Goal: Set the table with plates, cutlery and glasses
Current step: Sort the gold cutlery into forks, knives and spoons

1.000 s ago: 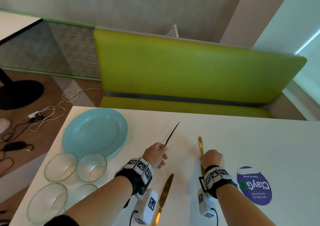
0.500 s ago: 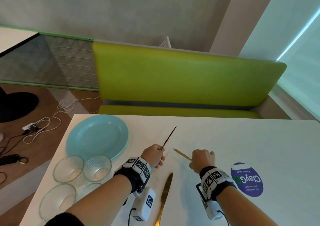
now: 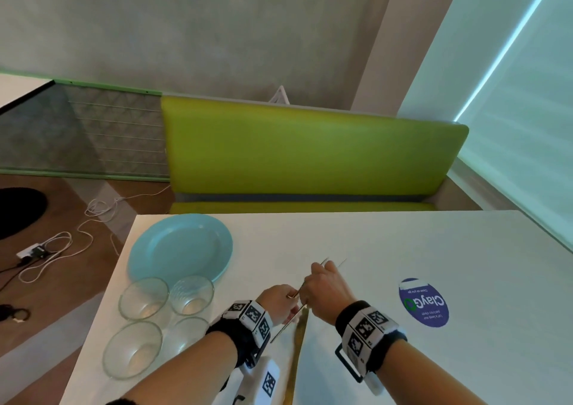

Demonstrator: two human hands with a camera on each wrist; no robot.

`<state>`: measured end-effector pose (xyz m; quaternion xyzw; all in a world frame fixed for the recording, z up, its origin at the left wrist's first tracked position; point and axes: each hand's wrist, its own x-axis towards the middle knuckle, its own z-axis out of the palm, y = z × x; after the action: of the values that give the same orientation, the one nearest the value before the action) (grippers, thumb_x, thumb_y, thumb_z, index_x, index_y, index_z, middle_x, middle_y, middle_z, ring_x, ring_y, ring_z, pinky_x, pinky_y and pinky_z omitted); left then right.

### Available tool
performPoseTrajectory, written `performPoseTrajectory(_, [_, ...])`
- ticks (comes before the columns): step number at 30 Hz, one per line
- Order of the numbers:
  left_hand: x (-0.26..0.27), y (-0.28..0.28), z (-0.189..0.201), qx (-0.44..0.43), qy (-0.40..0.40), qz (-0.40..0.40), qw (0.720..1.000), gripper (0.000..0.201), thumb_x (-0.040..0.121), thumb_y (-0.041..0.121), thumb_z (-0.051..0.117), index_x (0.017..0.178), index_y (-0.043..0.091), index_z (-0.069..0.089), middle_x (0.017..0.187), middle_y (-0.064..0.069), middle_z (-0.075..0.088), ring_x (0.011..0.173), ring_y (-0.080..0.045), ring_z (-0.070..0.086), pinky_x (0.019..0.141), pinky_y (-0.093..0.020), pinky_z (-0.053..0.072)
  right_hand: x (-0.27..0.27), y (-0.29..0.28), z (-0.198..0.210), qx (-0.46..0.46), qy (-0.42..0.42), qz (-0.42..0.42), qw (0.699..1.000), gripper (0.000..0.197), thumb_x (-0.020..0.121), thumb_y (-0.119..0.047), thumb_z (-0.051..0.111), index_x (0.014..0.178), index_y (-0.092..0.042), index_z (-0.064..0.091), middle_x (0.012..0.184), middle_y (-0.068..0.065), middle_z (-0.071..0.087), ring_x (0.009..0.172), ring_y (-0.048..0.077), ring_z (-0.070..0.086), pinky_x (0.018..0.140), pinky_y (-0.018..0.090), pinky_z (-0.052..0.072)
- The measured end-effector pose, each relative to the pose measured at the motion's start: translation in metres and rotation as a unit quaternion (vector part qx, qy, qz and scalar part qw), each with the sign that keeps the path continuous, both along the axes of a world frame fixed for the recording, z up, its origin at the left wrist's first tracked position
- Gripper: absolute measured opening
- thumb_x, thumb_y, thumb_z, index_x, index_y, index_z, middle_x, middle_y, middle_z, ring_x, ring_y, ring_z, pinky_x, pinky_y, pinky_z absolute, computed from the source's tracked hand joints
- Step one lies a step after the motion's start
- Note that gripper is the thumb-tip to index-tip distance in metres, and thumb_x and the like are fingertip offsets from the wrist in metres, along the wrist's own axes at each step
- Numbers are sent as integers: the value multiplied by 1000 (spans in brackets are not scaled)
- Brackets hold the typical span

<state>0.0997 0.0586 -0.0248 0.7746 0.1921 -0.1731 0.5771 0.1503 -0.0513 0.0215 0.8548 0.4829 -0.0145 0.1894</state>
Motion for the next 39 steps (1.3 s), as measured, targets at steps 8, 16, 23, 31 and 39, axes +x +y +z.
performPoseTrajectory(8, [-38,-3,3,-101,32,4,994,21,94,4,34,84,12,50,73,-1,55,53,-9,53,49,-16,44,-30,7,-19,65,15,-18,998,36,23,-36,88,30,-26,55,30,-14,44,43,7,48,44,21,39])
performPoseTrajectory(16, [-62,2,-4,-28,9,-1,1000,15,95,11,33,101,13,47,74,7,52,56,-5,49,48,-12,36,-54,12,-32,179,110,-108,972,31,26,-40,90,41,-36,63,50,-17,54,53,5,54,47,14,43])
performPoseTrajectory(23, [-67,16,-9,-30,25,94,995,29,96,6,32,119,8,49,72,2,50,53,-10,44,43,-15,33,-66,-8,-33,187,162,-309,918,23,86,-20,56,106,-22,68,111,-3,66,109,16,58,97,26,42])
performPoseTrajectory(31, [-73,18,-7,-65,19,115,991,22,99,17,36,114,9,50,72,1,50,53,-11,45,44,-17,35,-90,-15,-79,102,243,-502,823,43,86,-50,58,107,-13,63,110,2,67,100,19,65,74,24,48])
performPoseTrajectory(39, [-76,21,-14,-85,34,135,987,13,100,18,35,102,11,47,70,1,50,51,-11,45,43,-17,36,-90,-9,-88,128,251,-561,778,34,86,-33,62,111,-11,61,115,5,65,105,21,63,80,24,50])
